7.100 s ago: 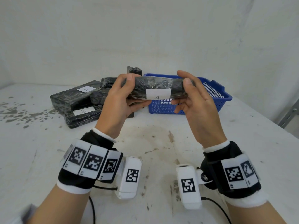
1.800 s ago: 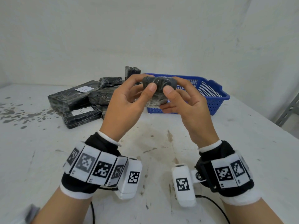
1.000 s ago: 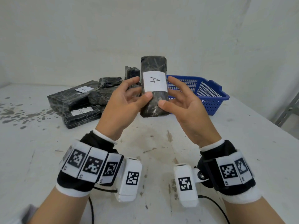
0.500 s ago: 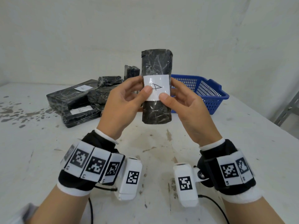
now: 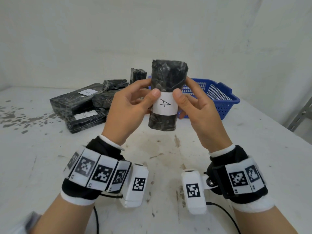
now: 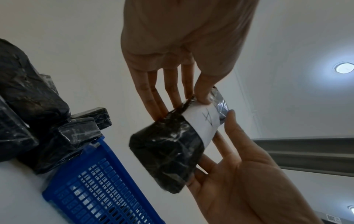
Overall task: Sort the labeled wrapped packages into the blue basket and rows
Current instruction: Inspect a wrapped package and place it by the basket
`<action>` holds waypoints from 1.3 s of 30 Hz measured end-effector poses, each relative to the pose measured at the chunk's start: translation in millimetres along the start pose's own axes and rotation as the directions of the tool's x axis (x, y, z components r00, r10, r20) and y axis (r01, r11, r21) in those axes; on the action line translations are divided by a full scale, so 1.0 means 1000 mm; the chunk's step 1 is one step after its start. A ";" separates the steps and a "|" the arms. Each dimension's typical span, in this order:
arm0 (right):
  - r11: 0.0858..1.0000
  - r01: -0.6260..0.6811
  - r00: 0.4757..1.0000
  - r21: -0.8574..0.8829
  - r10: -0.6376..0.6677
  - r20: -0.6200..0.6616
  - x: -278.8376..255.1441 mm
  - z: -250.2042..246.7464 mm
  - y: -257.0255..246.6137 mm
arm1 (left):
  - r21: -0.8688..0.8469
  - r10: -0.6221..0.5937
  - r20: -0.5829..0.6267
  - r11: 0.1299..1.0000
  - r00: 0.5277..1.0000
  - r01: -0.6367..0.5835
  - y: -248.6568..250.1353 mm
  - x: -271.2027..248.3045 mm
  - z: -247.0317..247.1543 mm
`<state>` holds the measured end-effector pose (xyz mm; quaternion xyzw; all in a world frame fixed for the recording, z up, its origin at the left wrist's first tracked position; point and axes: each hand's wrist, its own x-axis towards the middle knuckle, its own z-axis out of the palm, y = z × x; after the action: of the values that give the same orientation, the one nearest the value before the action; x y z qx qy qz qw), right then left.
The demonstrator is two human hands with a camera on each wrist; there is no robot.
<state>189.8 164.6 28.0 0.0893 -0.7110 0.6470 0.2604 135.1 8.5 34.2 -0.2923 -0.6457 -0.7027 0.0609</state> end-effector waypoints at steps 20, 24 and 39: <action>0.996 0.078 0.997 -0.041 -0.077 0.014 -0.001 0.000 0.003 | 0.033 0.135 0.085 0.990 0.987 -0.138 -0.001 -0.002 0.000; 0.998 0.063 0.998 -0.029 -0.062 0.015 -0.002 0.003 0.002 | 0.020 0.153 0.100 0.988 0.983 -0.156 -0.002 0.000 -0.002; 0.995 0.096 0.995 0.015 -0.096 -0.010 -0.001 0.005 0.003 | -0.095 0.180 0.167 0.982 0.969 -0.166 0.005 -0.004 0.000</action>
<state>188.2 160.2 24.6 0.1223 -0.6996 0.6396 0.2941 140.5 6.6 36.7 -0.4102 -0.5918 -0.6919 0.0531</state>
